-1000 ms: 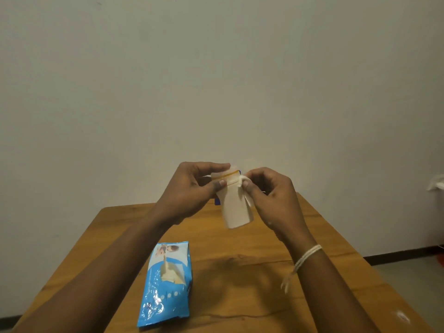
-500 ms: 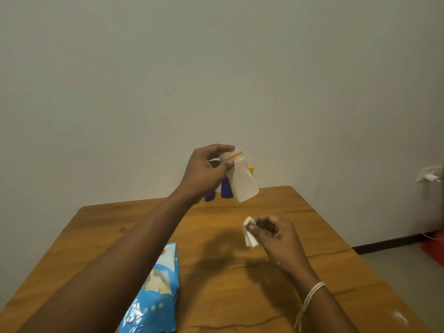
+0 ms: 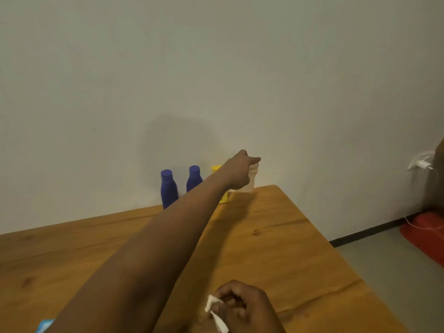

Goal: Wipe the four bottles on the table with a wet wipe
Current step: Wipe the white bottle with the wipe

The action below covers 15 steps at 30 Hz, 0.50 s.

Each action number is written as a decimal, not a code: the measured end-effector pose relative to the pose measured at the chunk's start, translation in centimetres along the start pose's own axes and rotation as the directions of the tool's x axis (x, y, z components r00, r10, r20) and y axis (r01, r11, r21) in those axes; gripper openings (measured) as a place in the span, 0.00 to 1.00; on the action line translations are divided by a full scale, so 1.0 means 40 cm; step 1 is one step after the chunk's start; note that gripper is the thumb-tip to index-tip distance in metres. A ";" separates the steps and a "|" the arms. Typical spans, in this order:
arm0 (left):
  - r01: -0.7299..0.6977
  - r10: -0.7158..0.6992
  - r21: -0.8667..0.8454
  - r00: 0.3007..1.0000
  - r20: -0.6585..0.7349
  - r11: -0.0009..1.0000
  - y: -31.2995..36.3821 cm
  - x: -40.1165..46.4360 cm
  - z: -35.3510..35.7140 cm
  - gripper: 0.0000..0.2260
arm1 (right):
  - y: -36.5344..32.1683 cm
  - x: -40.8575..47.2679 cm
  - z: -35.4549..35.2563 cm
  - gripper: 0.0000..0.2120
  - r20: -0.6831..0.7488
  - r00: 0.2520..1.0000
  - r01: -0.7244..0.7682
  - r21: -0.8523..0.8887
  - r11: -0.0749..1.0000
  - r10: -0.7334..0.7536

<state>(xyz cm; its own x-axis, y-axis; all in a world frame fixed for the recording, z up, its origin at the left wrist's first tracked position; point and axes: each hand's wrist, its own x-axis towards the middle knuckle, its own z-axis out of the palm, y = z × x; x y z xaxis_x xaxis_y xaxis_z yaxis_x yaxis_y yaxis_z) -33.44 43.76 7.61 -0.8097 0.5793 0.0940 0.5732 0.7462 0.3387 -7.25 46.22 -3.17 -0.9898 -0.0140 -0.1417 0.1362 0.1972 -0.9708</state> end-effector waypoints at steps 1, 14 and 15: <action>0.005 -0.005 0.009 1.000 0.006 1.000 -0.006 0.021 0.014 0.33 | 0.003 0.008 -0.008 0.01 0.010 1.000 -0.017 0.030 0.999 0.017; 0.102 -0.102 0.034 0.995 -0.003 0.994 -0.046 0.090 0.118 0.29 | 0.007 0.027 -0.036 0.07 0.051 0.996 -0.082 0.115 0.990 0.076; 0.104 -0.103 0.046 0.995 -0.011 0.994 -0.045 0.093 0.123 0.28 | 0.010 0.013 -0.032 0.09 0.091 0.993 -0.074 0.043 0.996 0.070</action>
<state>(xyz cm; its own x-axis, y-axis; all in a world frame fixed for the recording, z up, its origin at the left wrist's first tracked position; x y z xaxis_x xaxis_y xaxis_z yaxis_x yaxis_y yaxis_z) -36.88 46.19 2.73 -0.8658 0.4956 0.0685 0.4914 0.8165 0.3030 -7.76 47.54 -3.41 -0.9699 -0.0894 -0.2266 0.2111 0.1554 -0.9650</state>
